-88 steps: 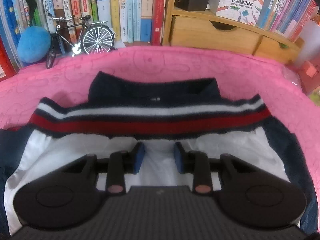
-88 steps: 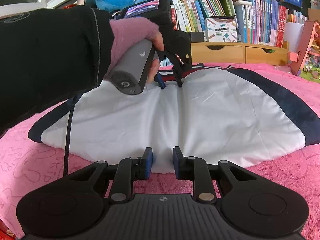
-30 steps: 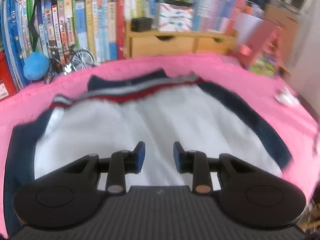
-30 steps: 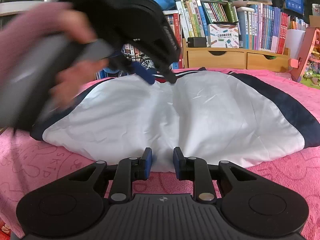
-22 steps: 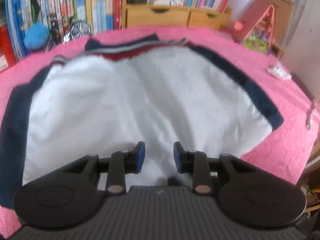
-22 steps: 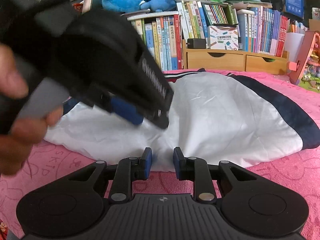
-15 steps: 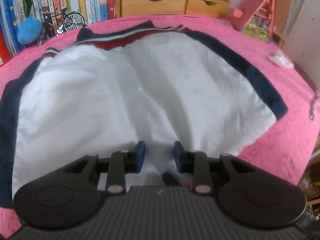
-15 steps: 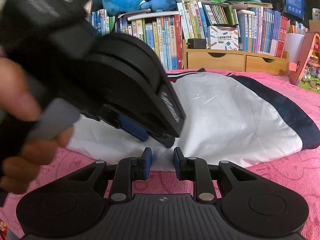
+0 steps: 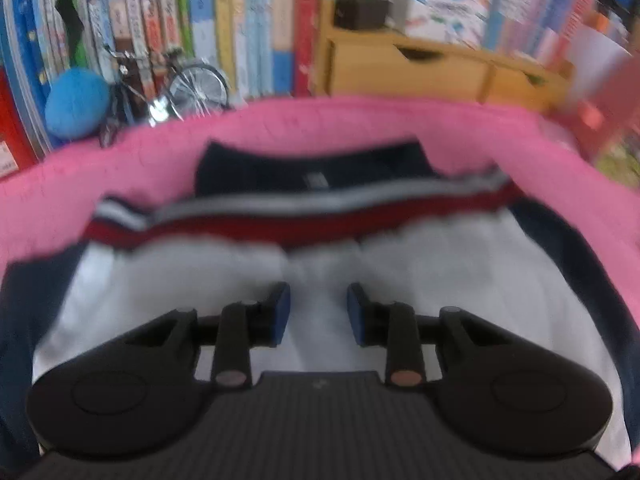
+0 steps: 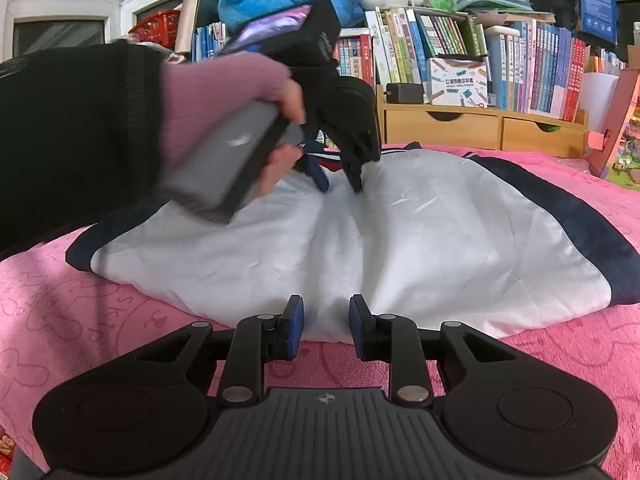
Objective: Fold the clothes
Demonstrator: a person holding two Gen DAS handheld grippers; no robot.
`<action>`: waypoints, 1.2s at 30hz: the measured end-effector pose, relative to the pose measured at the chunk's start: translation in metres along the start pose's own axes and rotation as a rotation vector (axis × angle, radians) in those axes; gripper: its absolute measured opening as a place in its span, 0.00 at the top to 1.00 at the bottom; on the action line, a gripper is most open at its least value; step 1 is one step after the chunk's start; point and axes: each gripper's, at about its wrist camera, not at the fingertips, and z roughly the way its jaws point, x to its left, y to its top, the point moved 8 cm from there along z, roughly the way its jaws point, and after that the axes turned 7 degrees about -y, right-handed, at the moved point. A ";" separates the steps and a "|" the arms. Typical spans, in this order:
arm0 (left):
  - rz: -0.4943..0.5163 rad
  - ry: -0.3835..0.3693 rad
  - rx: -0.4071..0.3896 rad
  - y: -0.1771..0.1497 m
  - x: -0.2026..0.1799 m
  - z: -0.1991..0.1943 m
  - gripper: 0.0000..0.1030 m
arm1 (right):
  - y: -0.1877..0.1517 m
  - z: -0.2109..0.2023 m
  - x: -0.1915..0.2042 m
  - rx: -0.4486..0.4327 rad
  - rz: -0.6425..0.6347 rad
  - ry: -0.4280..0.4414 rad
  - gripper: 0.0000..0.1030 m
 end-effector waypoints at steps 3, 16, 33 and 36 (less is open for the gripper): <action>-0.052 -0.015 -0.082 0.012 0.005 -0.010 0.71 | -0.001 -0.001 -0.003 -0.004 0.022 0.026 0.73; 0.051 -0.090 -0.366 -0.097 0.005 -0.148 0.55 | 0.013 -0.032 -0.078 -0.137 0.358 0.015 0.62; -0.180 0.059 -0.397 -0.175 0.091 -0.189 0.49 | -0.012 -0.029 -0.199 -0.078 0.658 -0.272 0.47; -0.250 0.118 -0.408 -0.184 0.123 -0.195 0.49 | -0.011 -0.016 -0.206 -0.043 0.681 -0.250 0.45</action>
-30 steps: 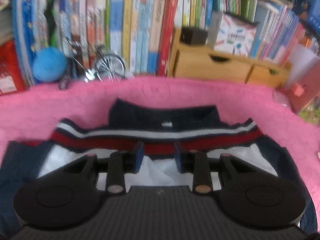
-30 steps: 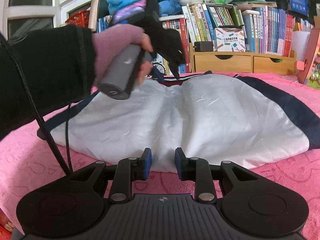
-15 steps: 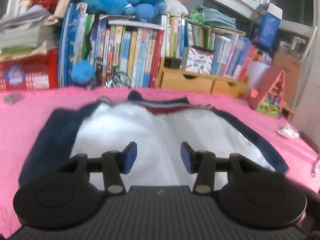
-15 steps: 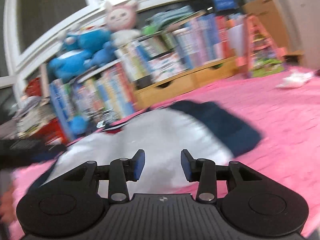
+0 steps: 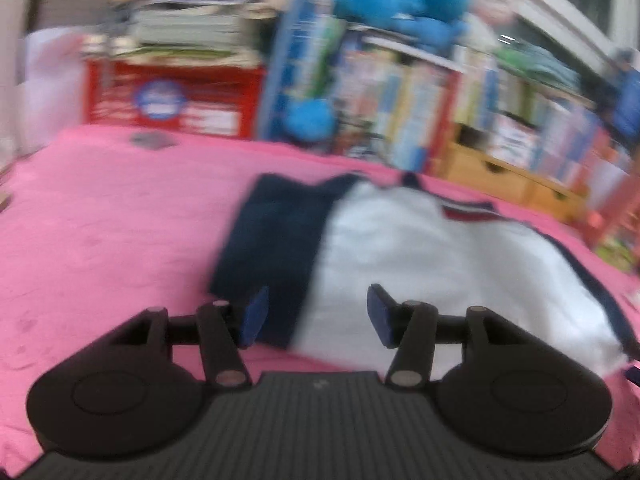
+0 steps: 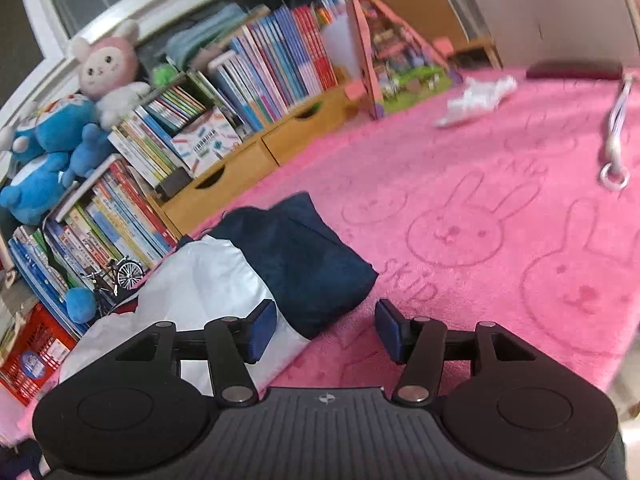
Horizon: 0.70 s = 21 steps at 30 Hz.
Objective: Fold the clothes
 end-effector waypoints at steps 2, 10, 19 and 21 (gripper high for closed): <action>-0.031 0.025 -0.008 0.000 0.016 -0.003 0.48 | 0.004 0.010 0.001 0.039 0.037 0.037 0.44; -0.066 0.028 -0.015 -0.006 0.035 -0.003 0.46 | 0.020 0.045 0.009 0.146 0.165 0.162 0.45; -0.141 0.017 -0.022 -0.009 0.056 -0.005 0.42 | 0.019 0.052 0.056 0.084 -0.106 0.017 0.83; -0.162 0.016 -0.037 -0.007 0.065 -0.009 0.42 | 0.021 0.040 0.080 0.020 -0.212 0.005 0.89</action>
